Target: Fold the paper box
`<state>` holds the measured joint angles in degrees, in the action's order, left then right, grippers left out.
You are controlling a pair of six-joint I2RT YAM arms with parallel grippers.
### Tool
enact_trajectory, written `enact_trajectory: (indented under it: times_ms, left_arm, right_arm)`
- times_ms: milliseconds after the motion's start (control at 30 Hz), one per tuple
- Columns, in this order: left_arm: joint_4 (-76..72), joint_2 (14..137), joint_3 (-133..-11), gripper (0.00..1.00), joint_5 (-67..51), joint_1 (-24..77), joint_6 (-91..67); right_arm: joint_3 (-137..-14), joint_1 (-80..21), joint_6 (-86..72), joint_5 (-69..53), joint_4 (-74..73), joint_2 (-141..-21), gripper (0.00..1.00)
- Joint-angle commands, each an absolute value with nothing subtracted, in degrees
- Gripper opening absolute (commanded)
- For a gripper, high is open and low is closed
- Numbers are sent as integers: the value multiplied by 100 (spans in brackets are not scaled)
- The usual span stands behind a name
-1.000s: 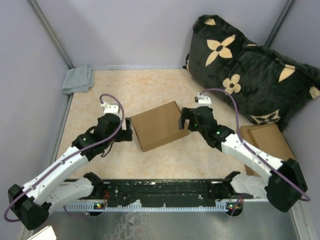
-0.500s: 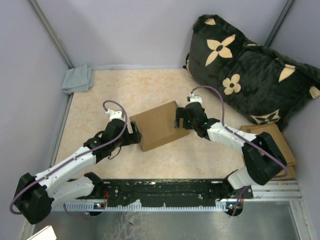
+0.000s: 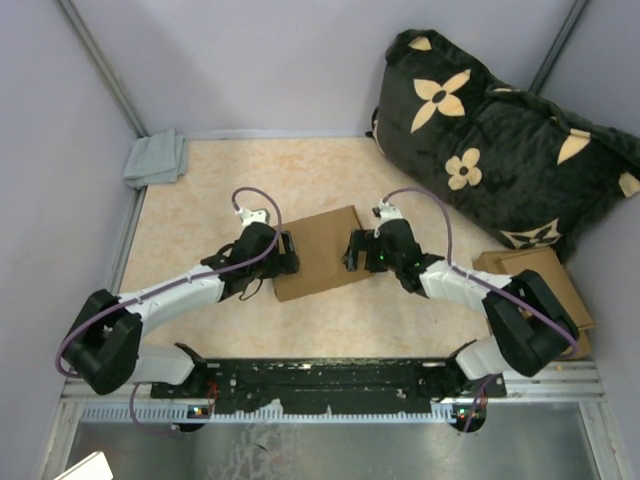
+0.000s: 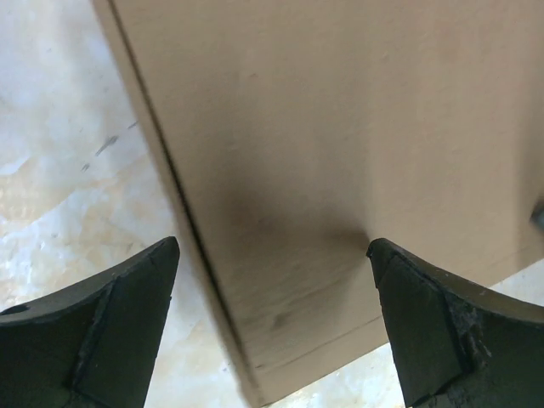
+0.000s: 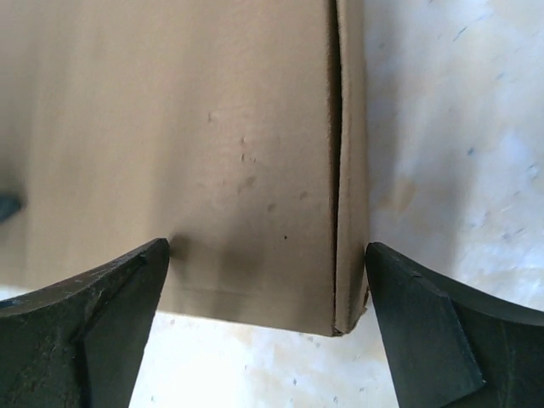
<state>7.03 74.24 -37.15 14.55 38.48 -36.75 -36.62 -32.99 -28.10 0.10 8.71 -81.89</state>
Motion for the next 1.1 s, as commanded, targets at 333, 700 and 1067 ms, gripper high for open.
enact_trajectory:
  times_ms: [333,700,1067]
  left_arm:
    - [821,7988,-4757,100,1552,3832,-3313]
    - [1286,7240,-4992,100,2070,3832,-3106]
    - [2681,6201,-5435,100,1937,3832,-2402]
  right_arm:
    - [-2959,-3341,-3020,-529,917,-6744,99]
    - [-3278,-3340,-2909,228,-71,-6334,99]
    - [-3584,-3340,-2619,952,-873,-5595,99]
